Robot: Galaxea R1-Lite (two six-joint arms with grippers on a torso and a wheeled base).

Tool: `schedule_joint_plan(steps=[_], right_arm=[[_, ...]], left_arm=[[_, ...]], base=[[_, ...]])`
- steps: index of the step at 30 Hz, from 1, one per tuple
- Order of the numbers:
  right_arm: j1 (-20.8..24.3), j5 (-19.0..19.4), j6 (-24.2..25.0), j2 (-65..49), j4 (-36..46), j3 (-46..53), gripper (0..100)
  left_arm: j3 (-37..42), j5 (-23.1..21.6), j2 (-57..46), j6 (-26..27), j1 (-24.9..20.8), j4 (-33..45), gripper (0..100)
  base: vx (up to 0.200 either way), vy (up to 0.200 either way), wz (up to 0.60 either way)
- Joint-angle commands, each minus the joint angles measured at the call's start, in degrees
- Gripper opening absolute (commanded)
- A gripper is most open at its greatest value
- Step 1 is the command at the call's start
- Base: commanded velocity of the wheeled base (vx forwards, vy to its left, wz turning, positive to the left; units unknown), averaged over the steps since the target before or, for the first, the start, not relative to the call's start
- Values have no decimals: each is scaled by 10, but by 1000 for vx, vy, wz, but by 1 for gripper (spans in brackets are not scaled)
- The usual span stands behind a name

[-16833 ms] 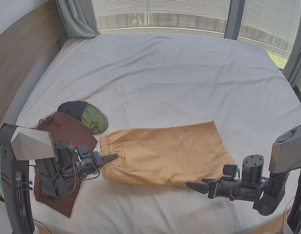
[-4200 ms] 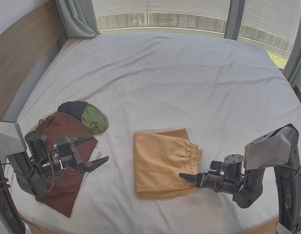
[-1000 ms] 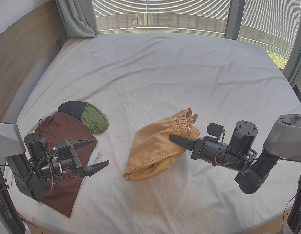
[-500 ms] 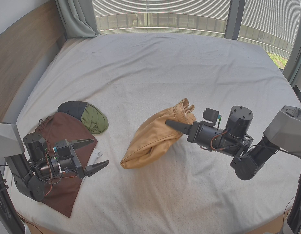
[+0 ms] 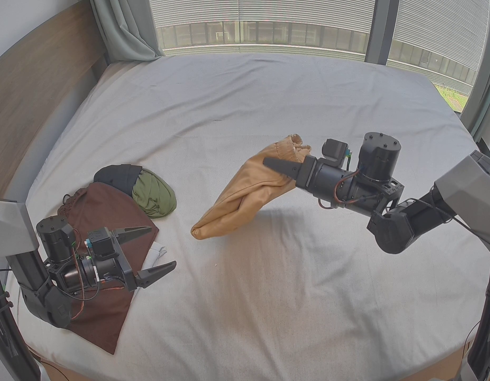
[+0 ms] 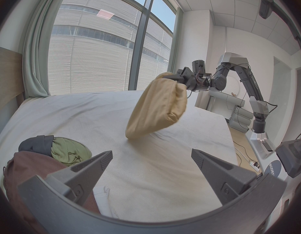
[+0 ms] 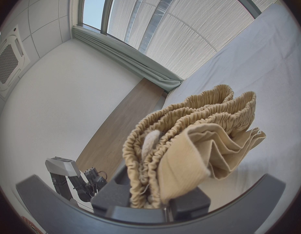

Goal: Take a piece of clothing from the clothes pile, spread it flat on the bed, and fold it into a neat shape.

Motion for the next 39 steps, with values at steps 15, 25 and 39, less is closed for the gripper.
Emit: schedule_joint_plan(steps=[15,25,39], right_arm=[[-20,-1,2,131,98,-212,0],[-28,-1,2,141,99,-235,0],[-29,-5,36,159,139,-369,0]], left_arm=[[3,-1,-1,0,-4,0,100],[13,1,3,0,-9,0,100],[16,1,8,-1,-13,1,100]], base=[[0,0,0],[0,0,0],[0,0,0]])
